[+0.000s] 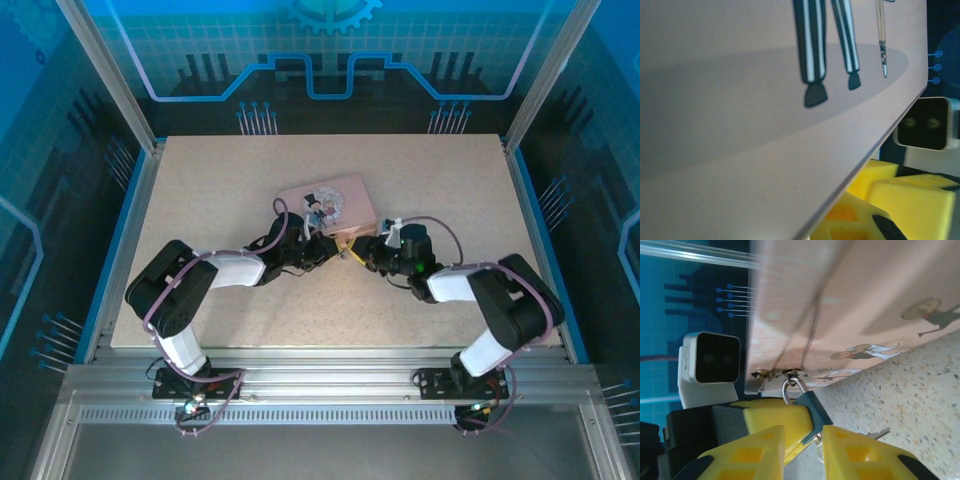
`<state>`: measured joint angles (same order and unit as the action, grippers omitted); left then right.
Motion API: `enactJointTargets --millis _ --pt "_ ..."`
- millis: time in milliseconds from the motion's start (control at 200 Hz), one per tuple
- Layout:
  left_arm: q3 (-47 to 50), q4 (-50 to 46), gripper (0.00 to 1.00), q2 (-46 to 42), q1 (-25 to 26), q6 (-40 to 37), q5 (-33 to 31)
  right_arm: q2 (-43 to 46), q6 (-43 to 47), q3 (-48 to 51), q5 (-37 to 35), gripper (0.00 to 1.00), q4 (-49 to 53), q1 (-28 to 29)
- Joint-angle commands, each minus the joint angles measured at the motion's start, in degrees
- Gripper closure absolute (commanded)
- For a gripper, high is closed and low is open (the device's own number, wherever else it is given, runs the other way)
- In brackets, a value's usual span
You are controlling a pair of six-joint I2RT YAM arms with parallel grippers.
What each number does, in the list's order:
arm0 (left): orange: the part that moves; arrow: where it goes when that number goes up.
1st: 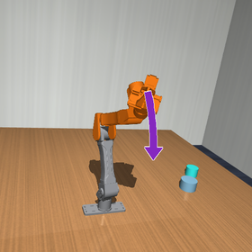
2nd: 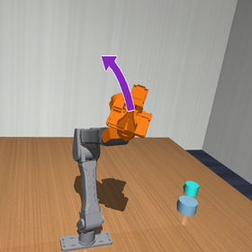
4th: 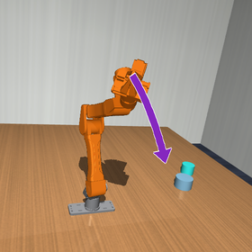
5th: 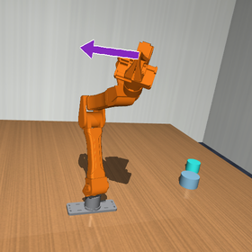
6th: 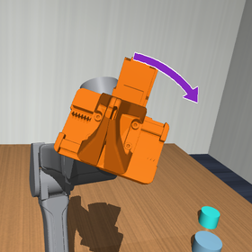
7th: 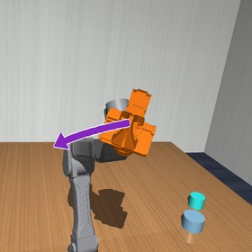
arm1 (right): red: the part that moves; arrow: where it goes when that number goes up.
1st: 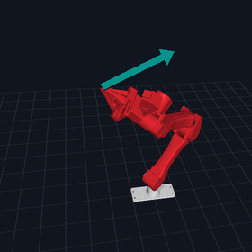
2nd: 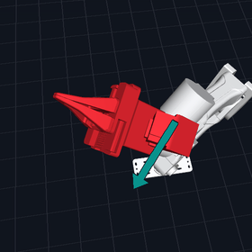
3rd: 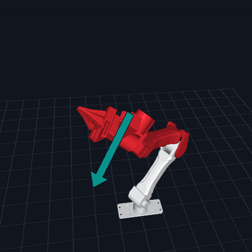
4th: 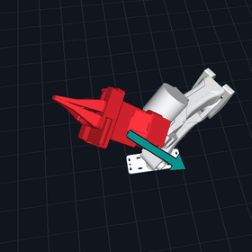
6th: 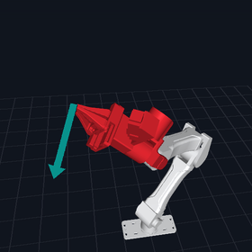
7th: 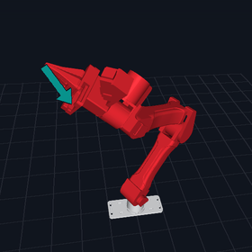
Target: Unlock the padlock with the key
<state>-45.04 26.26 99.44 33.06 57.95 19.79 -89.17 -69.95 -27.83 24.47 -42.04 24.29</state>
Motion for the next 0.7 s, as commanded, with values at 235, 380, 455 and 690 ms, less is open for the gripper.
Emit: enactJointTargets --millis 235,380,455,690 --pt "-4.26 -8.49 1.0 -3.21 0.39 -1.41 4.03 12.81 21.87 -1.64 -6.42 0.69 33.85 -0.35" --pt "-5.08 -11.21 1.0 -3.99 0.38 -2.46 4.06 16.92 29.41 -4.27 -11.7 0.68 42.74 1.4" --pt "-5.14 -11.53 1.0 -4.12 0.43 -2.39 4.32 18.38 32.38 -5.39 -13.62 0.64 45.33 2.52" --pt "-6.03 -13.78 1.0 -4.33 0.46 -2.89 4.99 18.42 39.02 -8.58 -17.65 0.6 49.24 6.06"
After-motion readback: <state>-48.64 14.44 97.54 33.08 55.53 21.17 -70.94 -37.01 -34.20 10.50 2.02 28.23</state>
